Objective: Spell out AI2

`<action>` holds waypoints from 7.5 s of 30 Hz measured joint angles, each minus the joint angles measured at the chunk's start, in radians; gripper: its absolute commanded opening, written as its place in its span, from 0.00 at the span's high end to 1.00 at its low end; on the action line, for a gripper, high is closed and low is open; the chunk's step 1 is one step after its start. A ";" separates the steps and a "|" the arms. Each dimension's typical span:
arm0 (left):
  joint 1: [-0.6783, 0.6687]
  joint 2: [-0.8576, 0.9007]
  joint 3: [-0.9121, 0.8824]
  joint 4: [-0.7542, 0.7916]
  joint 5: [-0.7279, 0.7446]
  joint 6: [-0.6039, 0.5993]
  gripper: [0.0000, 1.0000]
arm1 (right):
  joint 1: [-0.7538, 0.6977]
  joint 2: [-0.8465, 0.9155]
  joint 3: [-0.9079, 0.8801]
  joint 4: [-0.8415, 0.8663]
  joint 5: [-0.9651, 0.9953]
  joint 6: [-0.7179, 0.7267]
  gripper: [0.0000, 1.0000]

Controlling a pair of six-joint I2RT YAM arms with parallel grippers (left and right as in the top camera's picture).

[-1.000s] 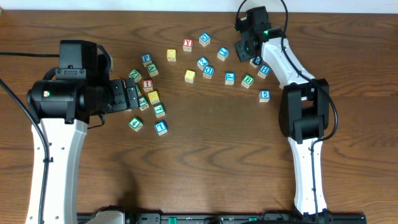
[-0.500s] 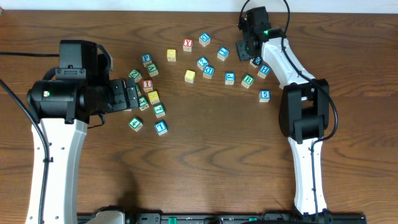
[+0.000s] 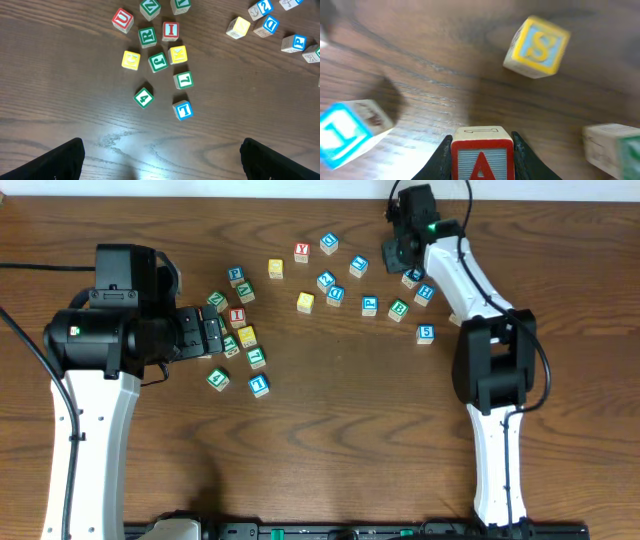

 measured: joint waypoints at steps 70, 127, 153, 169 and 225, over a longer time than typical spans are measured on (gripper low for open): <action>0.000 0.000 0.000 0.012 0.000 0.000 0.02 | 0.502 -0.005 -0.003 -0.576 -0.085 0.415 0.81; 0.000 0.000 0.000 0.018 0.000 0.000 0.02 | 0.451 -0.014 0.019 -0.528 0.068 0.503 0.64; 0.000 0.039 0.000 0.063 0.000 -0.047 0.02 | 0.149 -0.288 0.063 -0.619 0.036 0.380 0.52; 0.000 0.089 0.098 0.066 0.000 -0.091 0.00 | 0.140 -0.288 0.063 -0.636 0.032 0.360 0.41; -0.106 0.898 0.341 0.219 -0.105 -0.156 0.37 | -0.018 -0.288 0.063 -0.673 0.029 0.339 0.24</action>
